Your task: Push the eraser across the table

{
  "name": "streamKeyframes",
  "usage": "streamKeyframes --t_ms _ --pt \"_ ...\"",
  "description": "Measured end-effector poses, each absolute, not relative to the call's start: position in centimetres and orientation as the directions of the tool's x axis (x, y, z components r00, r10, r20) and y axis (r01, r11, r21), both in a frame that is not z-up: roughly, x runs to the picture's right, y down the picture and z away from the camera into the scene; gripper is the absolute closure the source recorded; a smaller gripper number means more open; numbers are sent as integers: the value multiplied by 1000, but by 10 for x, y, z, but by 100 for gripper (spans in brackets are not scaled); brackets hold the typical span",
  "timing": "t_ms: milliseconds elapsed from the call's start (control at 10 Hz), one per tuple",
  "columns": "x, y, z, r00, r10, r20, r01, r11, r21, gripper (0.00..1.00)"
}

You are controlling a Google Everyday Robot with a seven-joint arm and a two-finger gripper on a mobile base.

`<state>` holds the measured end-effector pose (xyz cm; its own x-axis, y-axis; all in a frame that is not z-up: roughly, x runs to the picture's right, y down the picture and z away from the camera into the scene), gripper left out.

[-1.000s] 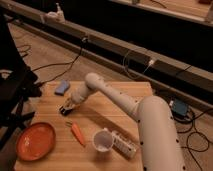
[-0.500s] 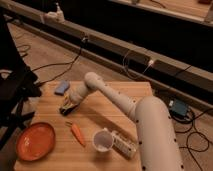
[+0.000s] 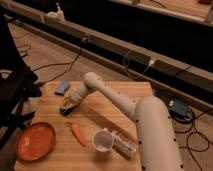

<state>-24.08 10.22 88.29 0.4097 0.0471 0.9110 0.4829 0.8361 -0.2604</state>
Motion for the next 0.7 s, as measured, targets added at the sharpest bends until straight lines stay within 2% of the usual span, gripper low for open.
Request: streamKeyframes --t_ms 100,200,700 --pt "-238 100 884 420 41 906 480 838 -261 24" --pt "-228 92 887 453 35 891 463 844 -269 20" --pt "-157 34 883 621 -16 784 354 898 -261 20"
